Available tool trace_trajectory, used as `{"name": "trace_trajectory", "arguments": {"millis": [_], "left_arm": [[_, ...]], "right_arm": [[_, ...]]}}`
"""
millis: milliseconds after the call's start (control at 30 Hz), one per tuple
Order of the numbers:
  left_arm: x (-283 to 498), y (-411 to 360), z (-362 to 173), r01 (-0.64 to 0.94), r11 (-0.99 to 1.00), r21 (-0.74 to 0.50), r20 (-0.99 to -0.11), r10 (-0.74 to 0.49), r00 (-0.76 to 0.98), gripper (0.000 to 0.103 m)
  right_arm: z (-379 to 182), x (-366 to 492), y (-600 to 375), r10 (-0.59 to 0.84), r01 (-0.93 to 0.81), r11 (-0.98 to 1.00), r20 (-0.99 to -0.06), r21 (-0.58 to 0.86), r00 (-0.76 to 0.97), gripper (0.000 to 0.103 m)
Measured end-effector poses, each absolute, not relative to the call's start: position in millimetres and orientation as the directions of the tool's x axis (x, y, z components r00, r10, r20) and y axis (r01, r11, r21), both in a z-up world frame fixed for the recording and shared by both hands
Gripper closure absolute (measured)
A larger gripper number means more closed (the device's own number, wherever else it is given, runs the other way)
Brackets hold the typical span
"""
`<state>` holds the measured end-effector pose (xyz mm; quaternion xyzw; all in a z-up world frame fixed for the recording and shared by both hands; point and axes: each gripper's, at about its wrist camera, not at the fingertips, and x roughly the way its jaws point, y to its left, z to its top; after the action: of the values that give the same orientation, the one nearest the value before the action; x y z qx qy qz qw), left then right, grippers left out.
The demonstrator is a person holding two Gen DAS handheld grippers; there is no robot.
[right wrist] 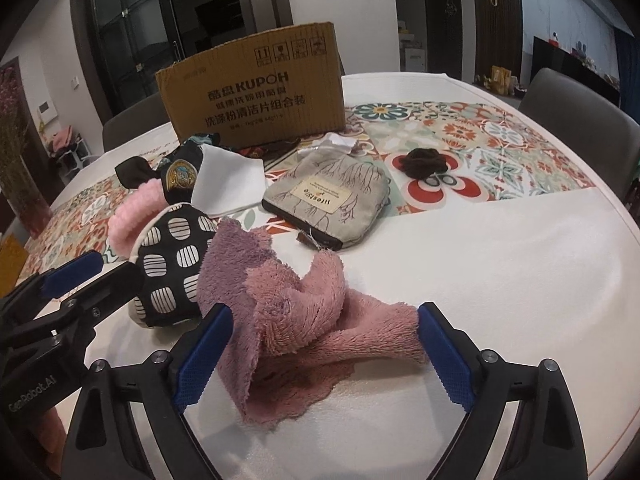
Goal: Organize soft objects
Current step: 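Grasp the patterned slipper with the left tool while the right tool grasps the mauve towel, then lift the slipper and towel and carry both over the cardboard box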
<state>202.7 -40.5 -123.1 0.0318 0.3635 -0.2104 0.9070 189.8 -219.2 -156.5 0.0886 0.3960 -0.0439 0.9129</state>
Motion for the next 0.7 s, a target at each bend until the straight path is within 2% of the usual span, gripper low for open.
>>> {"name": "trace_trajectory", "arguments": {"millis": [167, 267, 367, 467, 533, 600, 700], "left_arm": [[211.0, -42.8, -131.8, 0.418, 0.894, -0.160, -0.691, -0.404, 0.599, 0.051], [216.6, -45.0, -138.9, 0.418, 0.886, -0.201, -0.711, -0.426, 0.560, 0.063], [219.1, -46.9, -143.1, 0.417, 0.878, -0.237, -0.718, -0.447, 0.534, 0.071], [218.1, -49.8, -143.6, 0.425, 0.874, -0.234, -0.720, -0.450, 0.529, 0.076], [216.3, -50.3, -142.7, 0.432, 0.868, -0.244, -0.714, -0.462, 0.526, 0.082], [216.0, -49.9, -141.2, 0.432, 0.865, -0.256, -0.710, -0.471, 0.524, 0.086], [213.0, -49.4, -136.4, 0.434, 0.861, -0.265, -0.693, -0.483, 0.535, 0.090]], "right_arm": [[-164.9, 196.3, -217.2, 0.036, 0.126, 0.979, -0.747, 0.159, 0.663, 0.018], [-166.8, 196.5, -213.9, 0.054, 0.106, 0.981, -0.746, 0.166, 0.664, 0.026], [-167.9, 197.7, -211.2, 0.065, 0.090, 0.982, -0.745, 0.166, 0.664, 0.034], [-167.7, 198.0, -210.5, 0.094, 0.068, 0.980, -0.739, 0.186, 0.667, 0.049], [-167.6, 198.2, -209.4, 0.113, 0.052, 0.979, -0.738, 0.196, 0.665, 0.064], [-166.1, 198.3, -207.1, 0.137, 0.032, 0.977, -0.738, 0.211, 0.661, 0.072], [-162.3, 196.1, -204.3, 0.134, 0.021, 0.980, -0.733, 0.198, 0.667, 0.074]]}}
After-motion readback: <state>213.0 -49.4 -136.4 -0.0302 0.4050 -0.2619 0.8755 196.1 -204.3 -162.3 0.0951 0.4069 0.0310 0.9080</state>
